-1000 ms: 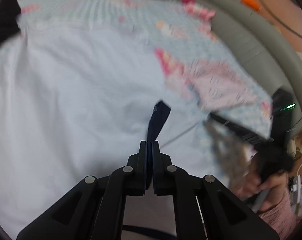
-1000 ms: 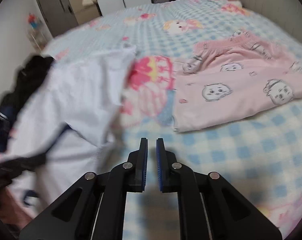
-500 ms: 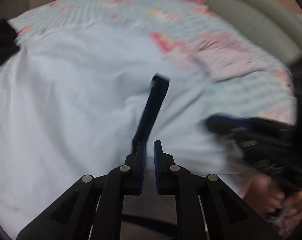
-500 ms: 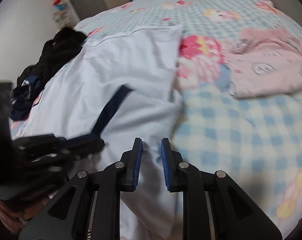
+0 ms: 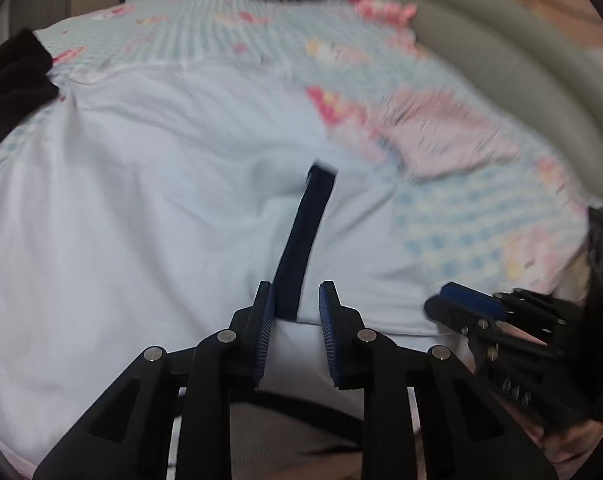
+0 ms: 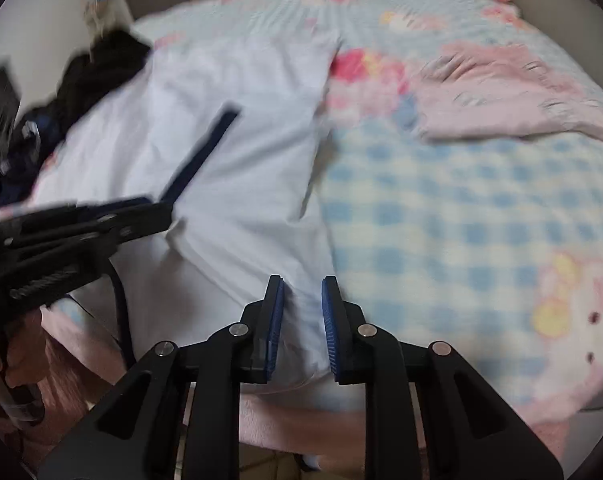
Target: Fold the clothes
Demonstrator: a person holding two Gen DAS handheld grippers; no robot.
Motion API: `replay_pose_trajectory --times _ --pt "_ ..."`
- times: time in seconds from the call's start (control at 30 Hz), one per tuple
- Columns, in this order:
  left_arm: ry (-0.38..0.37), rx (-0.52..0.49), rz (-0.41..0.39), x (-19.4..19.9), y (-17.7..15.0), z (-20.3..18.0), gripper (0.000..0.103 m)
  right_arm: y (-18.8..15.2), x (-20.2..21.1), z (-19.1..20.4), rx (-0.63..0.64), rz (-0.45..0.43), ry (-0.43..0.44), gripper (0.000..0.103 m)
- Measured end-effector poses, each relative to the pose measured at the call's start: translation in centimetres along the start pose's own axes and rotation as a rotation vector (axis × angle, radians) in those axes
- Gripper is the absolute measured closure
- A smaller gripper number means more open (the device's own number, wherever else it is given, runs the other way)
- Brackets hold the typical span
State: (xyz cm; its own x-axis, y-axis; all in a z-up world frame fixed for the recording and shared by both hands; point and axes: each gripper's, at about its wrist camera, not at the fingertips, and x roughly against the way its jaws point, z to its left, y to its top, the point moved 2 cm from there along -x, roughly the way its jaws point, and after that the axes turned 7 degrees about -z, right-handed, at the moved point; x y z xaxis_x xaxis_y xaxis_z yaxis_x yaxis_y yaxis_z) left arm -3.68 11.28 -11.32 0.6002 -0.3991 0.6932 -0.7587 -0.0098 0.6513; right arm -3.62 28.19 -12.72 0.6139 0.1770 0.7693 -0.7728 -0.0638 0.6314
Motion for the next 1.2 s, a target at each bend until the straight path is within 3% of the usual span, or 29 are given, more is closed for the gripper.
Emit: replay_pose_trajectory --times 0.07,0.2,0.3,0.37,0.53,0.67,0.73,0.83,0.93,1.03,1.13,1.2 --pt "0.022 -0.003 0.026 0.0 -0.8 0.4 0.079 0.2 1.3 0.5 0.0 -0.056 0.014 0.084" --pt "0.069 0.06 0.066 0.6 -2.2 2.7 0.079 0.7 1.1 2.7 0.017 -0.049 0.061 0.084" --pt "0.071 0.192 -0.031 4.4 -3.0 6.3 0.079 1.1 0.9 4.3 0.031 -0.044 0.096 0.084" --pt "0.119 0.273 -0.089 6.8 -3.7 9.3 0.079 1.4 0.8 5.4 0.039 -0.041 0.119 0.083" --pt "0.2 0.601 -0.208 10.9 -5.1 19.5 0.079 2.0 0.6 8.1 0.061 -0.033 0.177 0.083" --pt "0.24 0.673 -0.27 12.4 -4.9 24.1 0.077 3.3 -1.4 12.8 0.096 0.003 0.275 0.083" --pt "0.192 0.711 -0.253 11.5 -4.2 26.1 0.074 3.6 -2.2 15.5 0.12 0.018 0.3 0.083" --pt "0.142 0.746 -0.22 9.7 -3.1 28.3 0.061 4.1 -3.5 19.4 0.156 0.04 0.336 0.083" --pt "0.11 0.731 -0.193 7.7 -2.0 28.7 0.06 4.2 -4.3 20.5 0.15 0.048 0.33 0.083" --pt "0.073 0.701 -0.198 6.7 -1.3 28.0 0.063 4.2 -5.2 21.7 0.145 0.057 0.325 0.083" --pt "0.116 0.648 -0.185 6.3 -1.4 27.2 0.094 4.0 -6.1 21.1 0.11 0.069 0.272 0.083" --pt "0.159 0.623 -0.201 6.9 -1.5 26.9 0.1 3.9 -6.6 20.7 0.087 0.077 0.237 0.083"
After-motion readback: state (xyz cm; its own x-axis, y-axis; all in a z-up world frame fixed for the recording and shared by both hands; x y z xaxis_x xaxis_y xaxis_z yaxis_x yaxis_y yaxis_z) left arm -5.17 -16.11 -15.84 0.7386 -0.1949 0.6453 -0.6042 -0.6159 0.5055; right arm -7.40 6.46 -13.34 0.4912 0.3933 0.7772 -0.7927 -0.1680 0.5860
